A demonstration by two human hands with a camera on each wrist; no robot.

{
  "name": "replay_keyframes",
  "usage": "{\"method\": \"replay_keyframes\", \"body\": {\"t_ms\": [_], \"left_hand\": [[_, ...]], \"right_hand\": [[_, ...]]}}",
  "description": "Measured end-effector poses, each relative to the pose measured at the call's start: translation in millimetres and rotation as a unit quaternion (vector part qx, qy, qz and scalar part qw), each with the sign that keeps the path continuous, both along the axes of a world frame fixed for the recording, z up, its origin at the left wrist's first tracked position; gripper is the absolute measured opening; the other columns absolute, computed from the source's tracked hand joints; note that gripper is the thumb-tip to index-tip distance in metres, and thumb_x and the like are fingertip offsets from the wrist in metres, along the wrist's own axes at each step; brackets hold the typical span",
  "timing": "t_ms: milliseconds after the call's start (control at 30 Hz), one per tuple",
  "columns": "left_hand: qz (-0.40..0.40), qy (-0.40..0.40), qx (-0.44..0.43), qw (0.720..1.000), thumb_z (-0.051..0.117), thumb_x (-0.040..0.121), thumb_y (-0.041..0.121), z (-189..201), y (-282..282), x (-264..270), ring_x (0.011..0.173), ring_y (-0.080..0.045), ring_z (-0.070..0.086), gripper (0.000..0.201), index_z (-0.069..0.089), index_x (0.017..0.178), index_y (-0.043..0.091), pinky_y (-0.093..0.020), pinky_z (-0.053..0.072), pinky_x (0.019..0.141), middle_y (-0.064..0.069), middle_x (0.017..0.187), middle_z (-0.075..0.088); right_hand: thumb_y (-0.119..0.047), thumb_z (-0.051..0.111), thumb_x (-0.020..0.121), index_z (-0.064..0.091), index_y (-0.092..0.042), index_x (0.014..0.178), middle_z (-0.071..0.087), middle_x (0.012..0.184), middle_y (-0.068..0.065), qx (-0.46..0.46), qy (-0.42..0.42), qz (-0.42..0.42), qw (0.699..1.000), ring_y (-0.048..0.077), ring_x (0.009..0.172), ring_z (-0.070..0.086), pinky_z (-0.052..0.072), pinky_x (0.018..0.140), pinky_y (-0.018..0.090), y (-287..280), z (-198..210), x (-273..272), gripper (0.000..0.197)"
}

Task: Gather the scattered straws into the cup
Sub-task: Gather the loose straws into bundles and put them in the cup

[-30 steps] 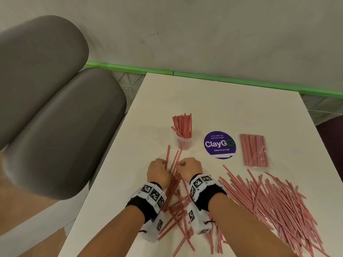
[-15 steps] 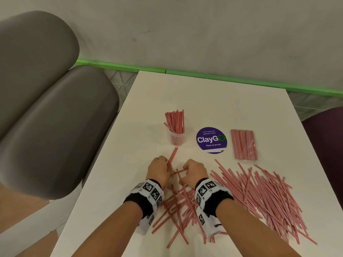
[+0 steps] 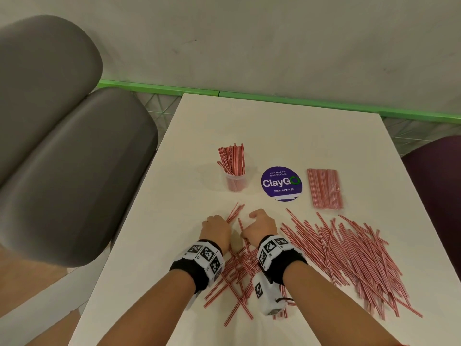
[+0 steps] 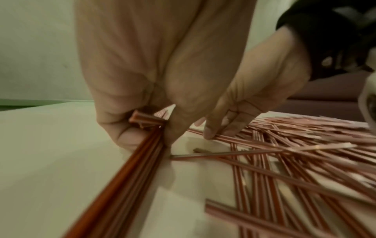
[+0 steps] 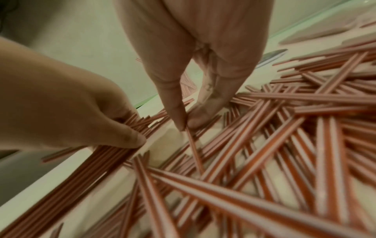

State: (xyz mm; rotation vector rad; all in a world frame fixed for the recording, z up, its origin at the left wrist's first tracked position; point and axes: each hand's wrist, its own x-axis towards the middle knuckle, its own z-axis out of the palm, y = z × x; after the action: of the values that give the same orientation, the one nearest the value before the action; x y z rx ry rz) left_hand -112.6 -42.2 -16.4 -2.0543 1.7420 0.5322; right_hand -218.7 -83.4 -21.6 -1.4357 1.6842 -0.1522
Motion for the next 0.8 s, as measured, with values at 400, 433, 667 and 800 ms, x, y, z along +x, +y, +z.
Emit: {"method": "replay_keyframes", "body": {"t_ms": [400,433,667,800], "left_hand": [[0.114,0.269,-0.07,0.954,0.033,0.095,0.003,7,5,33,0.081,-0.028,0.058,0.023,0.038,0.117,-0.001,-0.034,0.045,0.071,-0.019,0.101,0.061],[0.119,0.303,-0.093,0.941,0.031,0.096,0.005,10,5,36,0.071,-0.023,0.056,0.022,0.038,0.116,0.0,-0.029,0.043,0.064,-0.013,0.089,0.061],[0.139,0.417,-0.191,0.878,0.026,0.102,0.023,26,2,27,0.06,-0.008,0.044,0.018,0.039,0.105,0.011,-0.023,0.035,0.055,0.006,0.072,0.046],[0.122,0.422,-0.181,0.88,0.027,0.101,0.031,28,5,26,0.055,-0.012,0.042,0.025,0.037,0.097,0.009,-0.023,0.032,0.051,0.002,0.067,0.047]], "right_hand": [[-0.002,0.057,0.084,0.067,-0.01,0.107,0.059,0.071,-0.002,-0.03,-0.16,-0.061,0.985,0.015,0.065,0.062,0.058,0.083,0.04,-10,7,-5,0.026],[-0.002,0.056,0.084,0.066,-0.01,0.105,0.058,0.071,-0.002,-0.039,-0.182,-0.07,0.98,0.014,0.067,0.061,0.058,0.083,0.039,-12,11,-4,0.024],[0.004,0.056,0.088,0.06,-0.012,0.085,0.057,0.068,0.005,-0.021,-0.344,-0.082,0.935,0.015,0.07,0.062,0.059,0.075,0.031,-9,36,16,0.016],[0.003,0.056,0.089,0.057,-0.004,0.1,0.058,0.071,0.006,-0.015,-0.361,-0.086,0.928,0.014,0.071,0.061,0.057,0.067,0.023,-8,44,23,0.013]]}}
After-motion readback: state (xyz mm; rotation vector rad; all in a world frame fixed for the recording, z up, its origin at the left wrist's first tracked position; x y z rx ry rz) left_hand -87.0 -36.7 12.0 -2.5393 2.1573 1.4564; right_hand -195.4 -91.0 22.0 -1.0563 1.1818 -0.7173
